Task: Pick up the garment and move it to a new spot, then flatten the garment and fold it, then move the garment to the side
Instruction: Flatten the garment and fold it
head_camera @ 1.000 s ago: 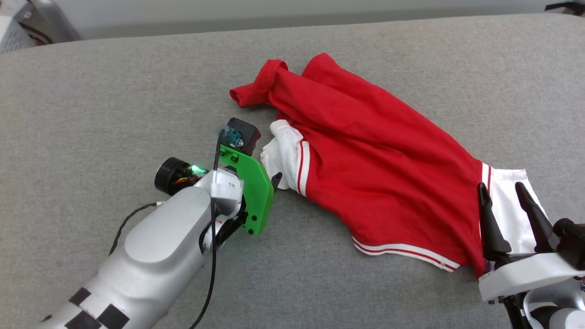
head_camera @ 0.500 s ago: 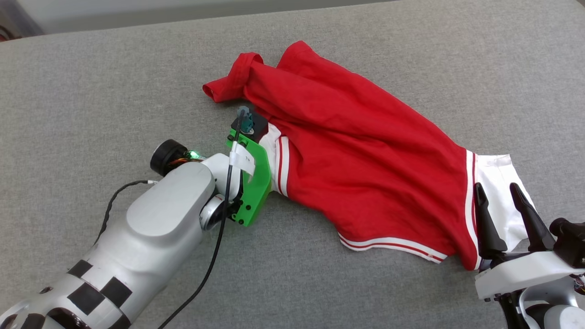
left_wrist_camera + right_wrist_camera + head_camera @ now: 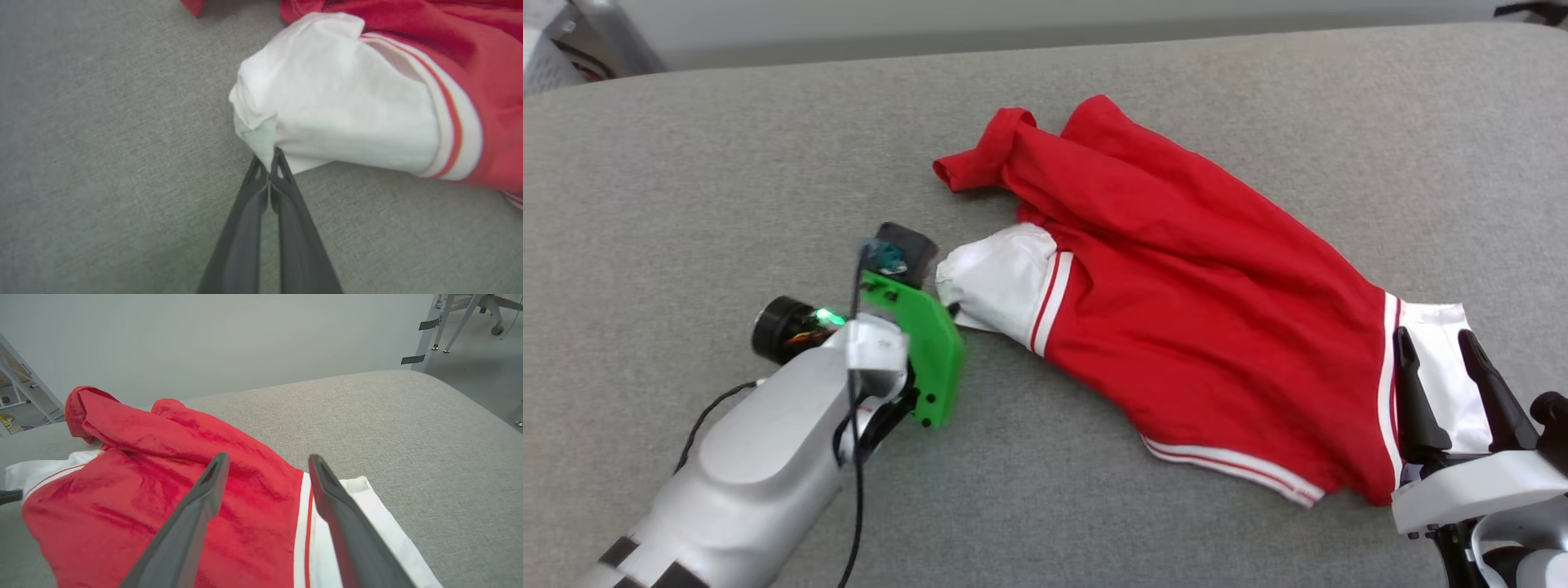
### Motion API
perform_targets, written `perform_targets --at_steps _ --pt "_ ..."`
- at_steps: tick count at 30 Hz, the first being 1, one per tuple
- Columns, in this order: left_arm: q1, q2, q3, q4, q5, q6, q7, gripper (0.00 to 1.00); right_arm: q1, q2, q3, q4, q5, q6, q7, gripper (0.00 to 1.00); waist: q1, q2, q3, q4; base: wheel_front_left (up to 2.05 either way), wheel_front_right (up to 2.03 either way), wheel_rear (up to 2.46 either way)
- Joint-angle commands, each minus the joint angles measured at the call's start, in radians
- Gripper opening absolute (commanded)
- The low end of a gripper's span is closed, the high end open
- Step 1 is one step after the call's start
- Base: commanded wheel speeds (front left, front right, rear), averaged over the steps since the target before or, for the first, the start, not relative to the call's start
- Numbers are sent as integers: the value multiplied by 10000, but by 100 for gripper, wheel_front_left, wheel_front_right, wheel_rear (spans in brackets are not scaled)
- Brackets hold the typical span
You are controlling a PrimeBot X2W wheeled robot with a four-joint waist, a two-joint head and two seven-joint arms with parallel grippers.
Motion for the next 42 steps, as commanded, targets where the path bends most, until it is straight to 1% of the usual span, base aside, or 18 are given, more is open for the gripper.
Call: perform_targets --at_steps 1,7,12,16,18,20,22,24,28,29,30,31,32,36,39,42 --pt "365 259 175 -320 -88 256 -219 0 131 -16 -66 -67 -44 -6 50 100 0 -1 -311 336 0 0 0" --pt "1743 1081 708 -2196 -393 1318 -642 0 375 -16 -316 -247 -123 -6 268 100 0 -1 -685 852 0 0 0" --pt "3383 1853 1185 -3618 -784 2418 -919 0 553 -16 -390 -386 -152 -6 420 100 0 -1 -919 1077 0 0 0" --pt "4858 2339 1531 -4429 -1220 3175 -1193 0 742 -16 -447 -471 -151 -6 495 100 0 -1 -1078 1207 0 0 0" --pt "5558 2457 1623 -4617 -1475 3423 -1294 0 847 -16 -495 -494 -133 -6 530 100 0 -1 -1163 1279 0 0 0" --pt "6107 2445 1689 -4741 -1720 3583 -1404 0 946 -16 -556 -499 -114 -6 574 100 0 -1 -1233 1361 0 0 0" --pt "6465 2362 1699 -4744 -1893 3612 -1514 0 1012 -16 -604 -504 -99 -6 620 100 0 -1 -1272 1434 0 0 0" --pt "6703 2141 1706 -4576 -2145 3533 -1582 0 1036 -16 -612 -509 -91 -6 667 100 0 -1 -1308 1467 0 0 0" --pt "6800 1666 1616 -3975 -2400 3229 -1716 0 1040 -16 -589 -511 -104 -6 745 100 0 -1 -1385 1483 0 0 0" --pt "6790 1529 1661 -3819 -2487 3176 -1791 27 1048 -16 -597 -512 -107 -6 762 100 0 -1 -1409 1495 0 0 0" --pt "6775 1411 1744 -3693 -2562 3153 -1903 49 1057 -16 -609 -514 -105 -6 774 100 0 -1 -1434 1506 0 0 0" --pt "6738 1347 1734 -3543 -2570 3090 -1938 100 1068 -16 -621 -514 -106 -6 792 100 0 -1 -1462 1509 0 0 0" --pt "6692 1315 1731 -3439 -2565 3031 -1970 100 1082 -16 -636 -499 -98 -6 827 100 0 -1 -1487 1514 0 0 0" --pt "6378 1220 1957 -3044 -2295 2884 -2694 100 1164 -16 -780 -399 -30 -6 943 100 0 -1 -1634 1542 0 0 0" --pt "6190 1122 2257 -2909 -1979 2942 -3617 100 1240 -16 -887 -268 200 -6 1139 100 0 -1 -1729 1552 0 0 0" --pt "6101 1066 2477 -2806 -1742 2882 -4413 100 1335 -16 -950 -136 369 -6 1400 100 0 -1 -1807 1542 0 0 0"
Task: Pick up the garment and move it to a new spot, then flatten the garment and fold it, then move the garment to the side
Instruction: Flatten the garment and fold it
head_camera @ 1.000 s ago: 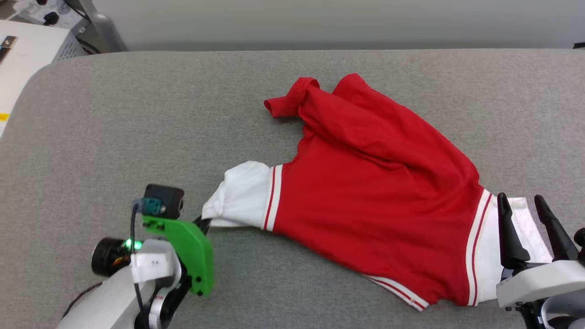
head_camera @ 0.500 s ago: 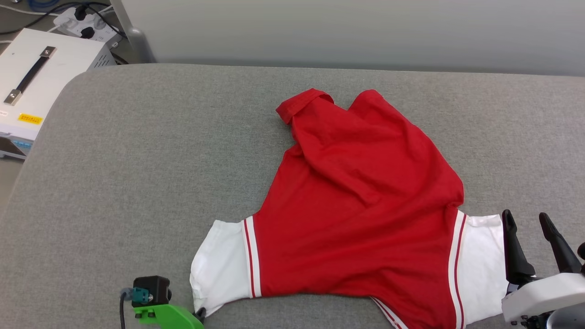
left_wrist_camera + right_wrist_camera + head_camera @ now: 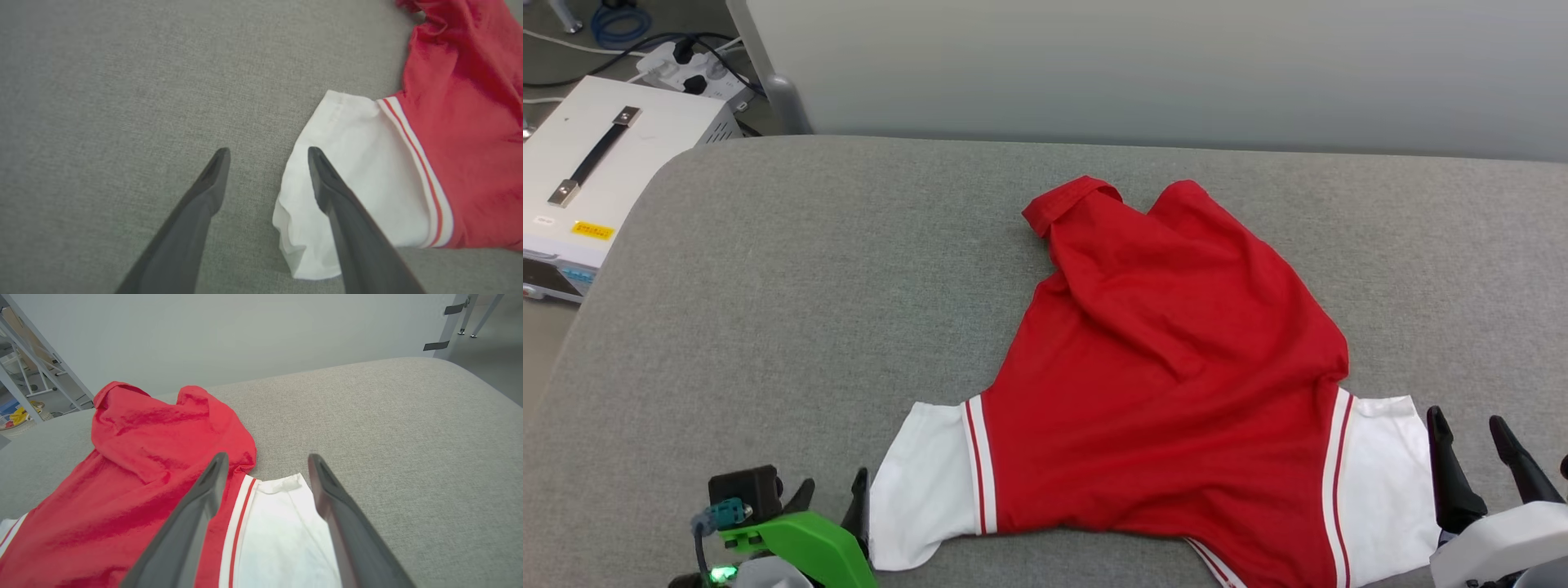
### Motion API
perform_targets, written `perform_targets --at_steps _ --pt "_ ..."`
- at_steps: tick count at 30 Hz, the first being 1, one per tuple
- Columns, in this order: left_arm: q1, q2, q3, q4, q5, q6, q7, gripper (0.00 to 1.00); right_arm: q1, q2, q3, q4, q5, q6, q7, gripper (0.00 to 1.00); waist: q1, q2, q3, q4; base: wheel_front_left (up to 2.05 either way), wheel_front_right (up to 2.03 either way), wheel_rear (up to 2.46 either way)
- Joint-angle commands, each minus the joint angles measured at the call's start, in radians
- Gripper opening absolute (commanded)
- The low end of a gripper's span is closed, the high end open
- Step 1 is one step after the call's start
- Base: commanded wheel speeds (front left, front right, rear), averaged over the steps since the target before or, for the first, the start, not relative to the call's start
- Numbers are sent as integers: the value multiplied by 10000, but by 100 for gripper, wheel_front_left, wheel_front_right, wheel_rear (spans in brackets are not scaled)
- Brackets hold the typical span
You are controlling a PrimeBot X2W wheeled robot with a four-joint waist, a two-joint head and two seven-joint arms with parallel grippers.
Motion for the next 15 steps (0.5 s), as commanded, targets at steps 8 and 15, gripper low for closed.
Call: perform_targets --at_steps 8,15 --pt "-652 -226 569 -90 1125 -465 -1527 100 436 -40 -736 419 379 -6 1651 100 0 0 50 43 0 0 0" --pt "-759 -621 1556 -1081 2654 -628 -1615 100 499 -774 -1085 693 684 -6 4479 100 0 0 333 213 0 0 0"
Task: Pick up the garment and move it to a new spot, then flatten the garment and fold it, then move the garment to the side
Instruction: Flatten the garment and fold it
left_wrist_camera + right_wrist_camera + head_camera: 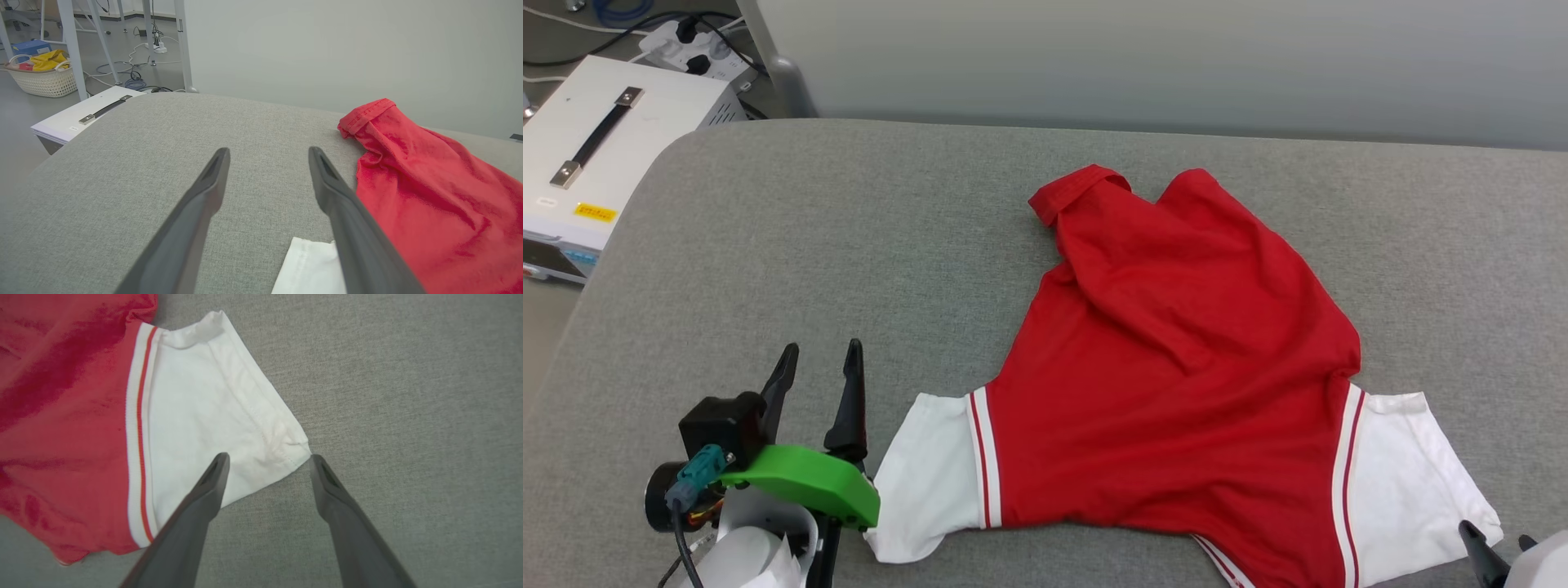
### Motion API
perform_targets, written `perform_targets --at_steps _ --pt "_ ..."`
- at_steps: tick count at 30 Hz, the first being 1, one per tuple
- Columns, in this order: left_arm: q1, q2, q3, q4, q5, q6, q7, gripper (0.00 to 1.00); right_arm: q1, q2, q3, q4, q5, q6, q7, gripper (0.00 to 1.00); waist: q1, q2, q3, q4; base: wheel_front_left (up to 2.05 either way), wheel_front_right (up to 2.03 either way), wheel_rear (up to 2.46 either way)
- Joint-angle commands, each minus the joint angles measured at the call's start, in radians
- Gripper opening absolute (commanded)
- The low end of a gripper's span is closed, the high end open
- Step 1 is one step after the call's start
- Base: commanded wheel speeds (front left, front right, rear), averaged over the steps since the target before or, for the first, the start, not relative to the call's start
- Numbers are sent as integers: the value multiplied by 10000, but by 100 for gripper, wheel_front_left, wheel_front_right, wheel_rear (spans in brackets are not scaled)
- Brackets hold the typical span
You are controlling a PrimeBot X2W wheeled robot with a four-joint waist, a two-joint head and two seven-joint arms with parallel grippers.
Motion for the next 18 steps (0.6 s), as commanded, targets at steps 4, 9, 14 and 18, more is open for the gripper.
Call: perform_targets --at_steps 4,9,14,18 --pt "26 -321 311 -578 727 -57 -54 100 -224 -572 -83 125 213 -6 1021 100 0 0 208 249 0 0 0" --pt "104 -531 405 -1014 1137 -36 -55 100 -673 -1089 16 506 287 -6 1697 100 0 0 433 453 0 0 0" --pt "51 -708 413 -1211 1323 -72 -56 100 -998 -1314 299 1332 409 -6 2192 100 0 0 722 630 0 0 0" --pt "92 -797 406 -1137 1332 -118 -56 100 -982 -1148 681 1899 713 -6 2615 100 0 0 875 692 0 0 0"
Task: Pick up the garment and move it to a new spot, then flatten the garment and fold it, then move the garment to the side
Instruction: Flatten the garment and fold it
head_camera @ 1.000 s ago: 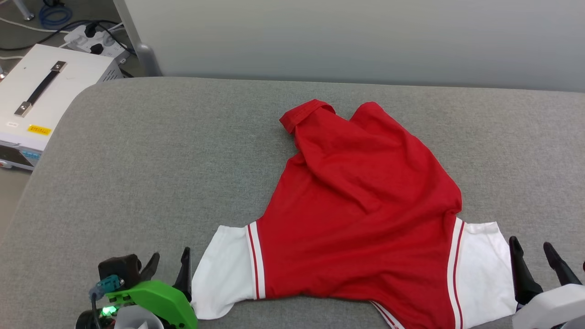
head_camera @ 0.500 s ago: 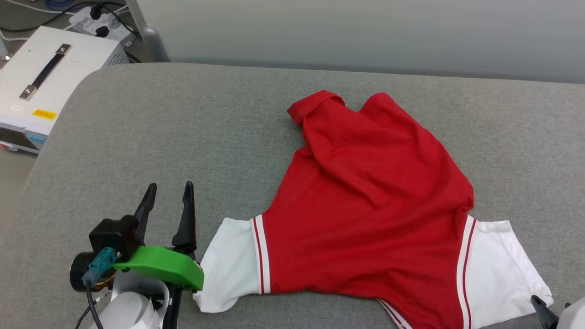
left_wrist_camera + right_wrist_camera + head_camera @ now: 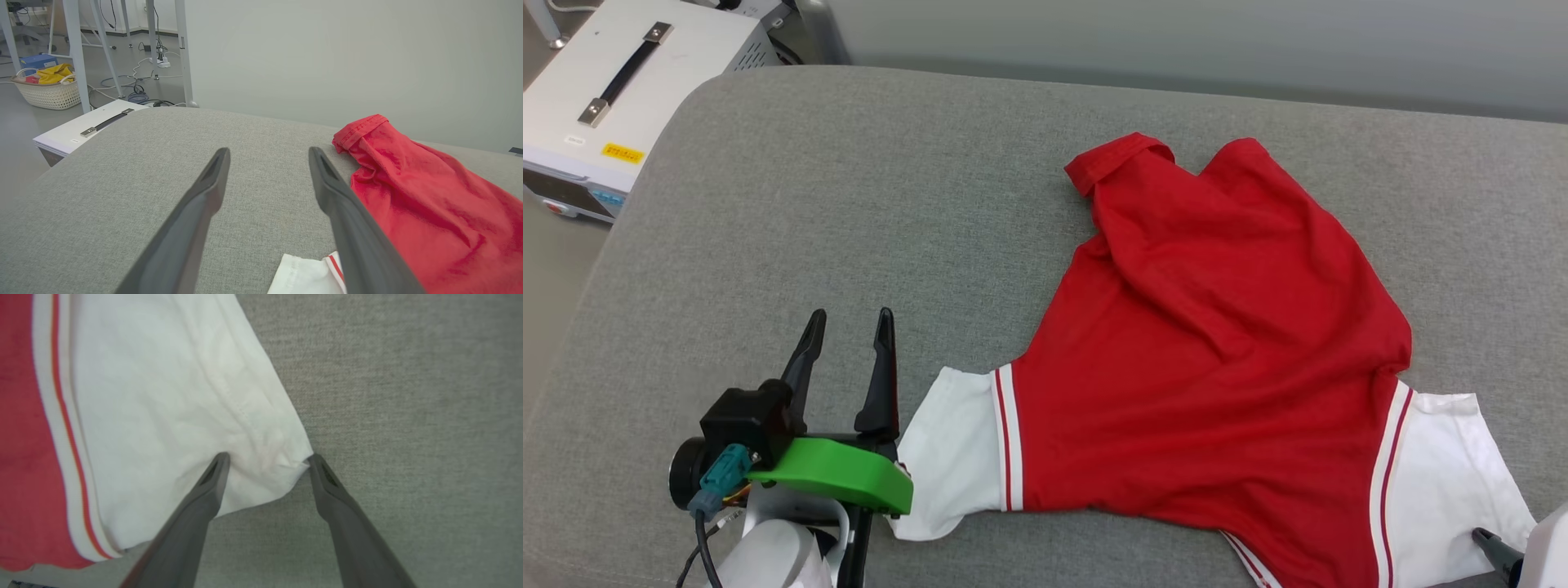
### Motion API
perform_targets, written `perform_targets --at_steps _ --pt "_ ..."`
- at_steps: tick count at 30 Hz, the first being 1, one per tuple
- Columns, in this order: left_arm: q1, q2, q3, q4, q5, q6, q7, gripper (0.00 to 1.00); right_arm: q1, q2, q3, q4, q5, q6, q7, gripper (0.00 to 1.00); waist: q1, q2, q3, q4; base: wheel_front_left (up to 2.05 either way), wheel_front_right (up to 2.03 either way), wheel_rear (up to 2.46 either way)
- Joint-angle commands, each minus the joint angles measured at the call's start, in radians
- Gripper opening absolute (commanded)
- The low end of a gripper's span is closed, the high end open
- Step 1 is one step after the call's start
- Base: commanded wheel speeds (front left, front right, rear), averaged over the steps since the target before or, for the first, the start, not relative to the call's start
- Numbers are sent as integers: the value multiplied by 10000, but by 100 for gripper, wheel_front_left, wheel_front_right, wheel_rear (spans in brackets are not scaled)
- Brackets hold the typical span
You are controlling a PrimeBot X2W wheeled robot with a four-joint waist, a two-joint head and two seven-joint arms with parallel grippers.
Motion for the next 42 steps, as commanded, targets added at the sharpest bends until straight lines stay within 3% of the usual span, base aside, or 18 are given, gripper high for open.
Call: perform_targets --at_steps 1,2,3,10,17,23,27,37,38,39,40,42 --pt "76 -77 55 42 82 -58 -58 100 -21 274 326 343 206 6 212 100 0 0 123 42 0 0 0" --pt "97 -84 53 74 54 -74 -58 100 -44 292 384 430 270 6 222 42 0 0 151 33 0 0 0" --pt "106 -89 40 112 18 -111 -54 100 -75 307 440 527 346 6 199 3 0 0 173 24 0 0 0" --pt "166 161 -141 372 -269 -411 580 100 -296 137 534 471 465 6 -517 0 0 0 -51 -176 0 0 0" --pt "461 1110 -642 396 -1585 -1030 3843 100 -68 190 303 -451 237 6 -917 0 0 0 -541 -321 0 0 0" --pt "745 1866 -791 268 -2709 -1091 6236 100 226 472 384 -1271 72 6 -815 0 0 0 -666 -508 0 0 0" --pt "659 1799 -879 737 -3064 -1170 6753 100 286 661 525 -1608 23 6 -773 0 0 0 -551 -649 0 0 0" --pt "-312 969 -1770 2750 -3114 -2062 7426 99 218 857 614 -1756 66 6 -820 0 0 0 -148 -933 0 0 0" --pt "-366 880 -1879 2931 -3106 -2132 7504 46 208 868 608 -1734 75 6 -837 0 0 0 -137 -954 0 0 0" --pt "-398 805 -1949 3047 -3128 -2203 7559 29 199 876 601 -1719 81 6 -853 0 0 0 -131 -967 0 0 0" --pt "-444 745 -2020 3165 -3116 -2278 7582 0 183 888 587 -1712 96 6 -891 0 0 0 -127 -979 0 0 0" --pt "-485 633 -2075 3338 -3173 -2413 7573 0 137 886 554 -1706 129 6 -971 0 0 0 -127 -993 0 0 0"
